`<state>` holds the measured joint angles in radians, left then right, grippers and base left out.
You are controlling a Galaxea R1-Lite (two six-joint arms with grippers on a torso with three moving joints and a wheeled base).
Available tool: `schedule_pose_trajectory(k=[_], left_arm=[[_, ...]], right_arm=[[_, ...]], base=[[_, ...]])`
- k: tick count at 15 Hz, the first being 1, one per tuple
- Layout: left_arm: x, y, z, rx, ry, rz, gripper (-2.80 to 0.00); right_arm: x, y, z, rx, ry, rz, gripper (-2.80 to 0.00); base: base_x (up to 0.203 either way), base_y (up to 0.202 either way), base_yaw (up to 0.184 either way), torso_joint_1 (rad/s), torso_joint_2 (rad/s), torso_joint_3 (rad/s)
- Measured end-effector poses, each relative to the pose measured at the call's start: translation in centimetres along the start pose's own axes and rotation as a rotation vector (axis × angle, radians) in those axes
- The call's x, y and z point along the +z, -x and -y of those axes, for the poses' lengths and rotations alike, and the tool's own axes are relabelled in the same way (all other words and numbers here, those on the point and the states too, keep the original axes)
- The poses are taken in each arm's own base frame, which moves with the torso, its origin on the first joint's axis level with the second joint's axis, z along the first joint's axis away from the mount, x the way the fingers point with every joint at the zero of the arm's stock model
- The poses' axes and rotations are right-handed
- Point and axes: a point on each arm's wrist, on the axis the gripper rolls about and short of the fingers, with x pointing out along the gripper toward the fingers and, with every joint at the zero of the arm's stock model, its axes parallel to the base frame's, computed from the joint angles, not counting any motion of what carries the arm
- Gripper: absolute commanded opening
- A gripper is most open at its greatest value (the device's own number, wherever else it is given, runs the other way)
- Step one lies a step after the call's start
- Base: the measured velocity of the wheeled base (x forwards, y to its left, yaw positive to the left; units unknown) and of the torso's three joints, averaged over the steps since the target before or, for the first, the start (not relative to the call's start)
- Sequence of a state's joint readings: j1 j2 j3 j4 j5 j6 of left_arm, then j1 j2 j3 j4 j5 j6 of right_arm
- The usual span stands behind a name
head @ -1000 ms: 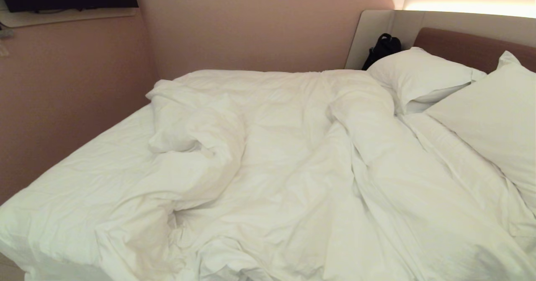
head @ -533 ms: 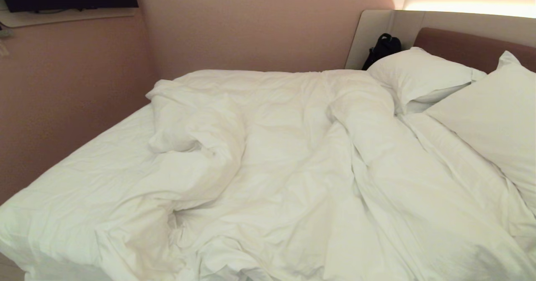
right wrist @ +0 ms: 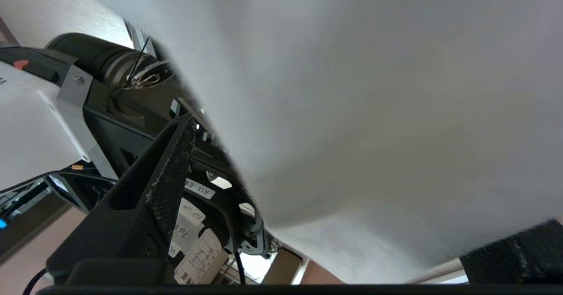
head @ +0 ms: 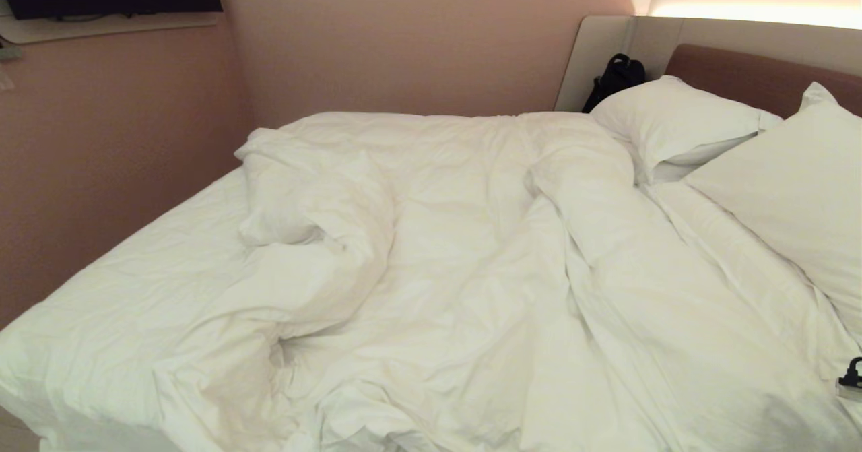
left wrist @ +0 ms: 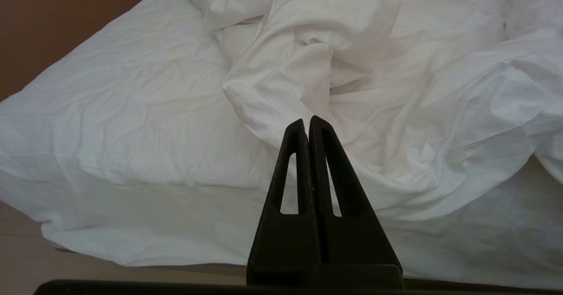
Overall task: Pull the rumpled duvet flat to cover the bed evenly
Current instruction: Flatten the corners of the folded blanket
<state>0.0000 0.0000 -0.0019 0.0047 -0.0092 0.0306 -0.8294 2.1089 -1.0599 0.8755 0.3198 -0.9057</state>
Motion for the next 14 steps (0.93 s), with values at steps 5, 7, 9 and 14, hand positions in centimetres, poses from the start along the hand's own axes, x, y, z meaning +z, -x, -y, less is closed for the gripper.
schedule_pose_trajectory(k=[5,7,9,14], left_arm=[[0.00,0.00,0.00,0.000,0.000,0.000,-2.80],[0.00,0.00,0.00,0.000,0.000,0.000,-2.80],[0.00,0.00,0.00,0.000,0.000,0.000,-2.80],[0.00,0.00,0.00,0.000,0.000,0.000,-2.80]], right_arm=[[0.04,0.02,-0.14,-0.001,0.003,-0.001,-2.80],[0.07,0.05,-0.13,-0.002,0.004,0.001,-2.80],[0.19,0.04,-0.18,-0.005,0.009,-0.001,-2.80],[0.39,-0.03,-0.27,-0.006,0.017,-0.006,-2.80]], base=[[0.000,0.000,0.000,0.000,0.00,0.000],[0.000,0.000,0.000,0.000,0.00,0.000],[0.000,0.000,0.000,0.000,0.00,0.000],[0.000,0.000,0.000,0.000,0.00,0.000]])
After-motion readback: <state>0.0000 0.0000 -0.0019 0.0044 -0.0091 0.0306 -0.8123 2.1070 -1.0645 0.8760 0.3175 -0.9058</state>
